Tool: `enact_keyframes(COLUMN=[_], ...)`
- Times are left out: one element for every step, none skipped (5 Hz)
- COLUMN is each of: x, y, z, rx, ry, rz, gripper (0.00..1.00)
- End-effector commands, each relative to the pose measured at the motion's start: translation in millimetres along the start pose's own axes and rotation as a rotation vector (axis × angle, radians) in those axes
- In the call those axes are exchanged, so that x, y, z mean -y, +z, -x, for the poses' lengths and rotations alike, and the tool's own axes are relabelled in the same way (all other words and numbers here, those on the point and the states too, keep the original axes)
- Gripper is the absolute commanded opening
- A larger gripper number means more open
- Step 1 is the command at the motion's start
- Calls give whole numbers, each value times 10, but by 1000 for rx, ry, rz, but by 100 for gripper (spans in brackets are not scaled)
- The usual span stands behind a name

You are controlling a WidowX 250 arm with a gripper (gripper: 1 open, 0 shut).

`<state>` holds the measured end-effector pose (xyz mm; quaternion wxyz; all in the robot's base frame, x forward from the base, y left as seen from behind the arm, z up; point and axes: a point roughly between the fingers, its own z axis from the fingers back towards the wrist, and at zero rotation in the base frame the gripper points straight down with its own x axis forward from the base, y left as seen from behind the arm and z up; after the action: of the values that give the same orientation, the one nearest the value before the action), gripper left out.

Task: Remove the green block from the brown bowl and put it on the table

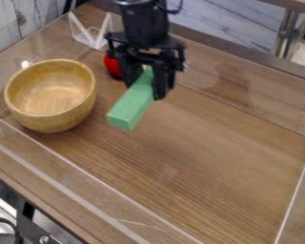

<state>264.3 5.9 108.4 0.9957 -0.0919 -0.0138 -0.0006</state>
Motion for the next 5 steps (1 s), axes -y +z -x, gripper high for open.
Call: enact_keyframes(x=[54, 41, 24, -5, -27], y=[23, -80, -175, -245, -293], z=[-31, -23, -21, -24, -33], rx=[59, 55, 52, 51, 53], ry=[-9, -14, -14, -5, 7], rz=[-19, -26, -33, -39, -45], gripper=[0, 0, 0, 0, 0])
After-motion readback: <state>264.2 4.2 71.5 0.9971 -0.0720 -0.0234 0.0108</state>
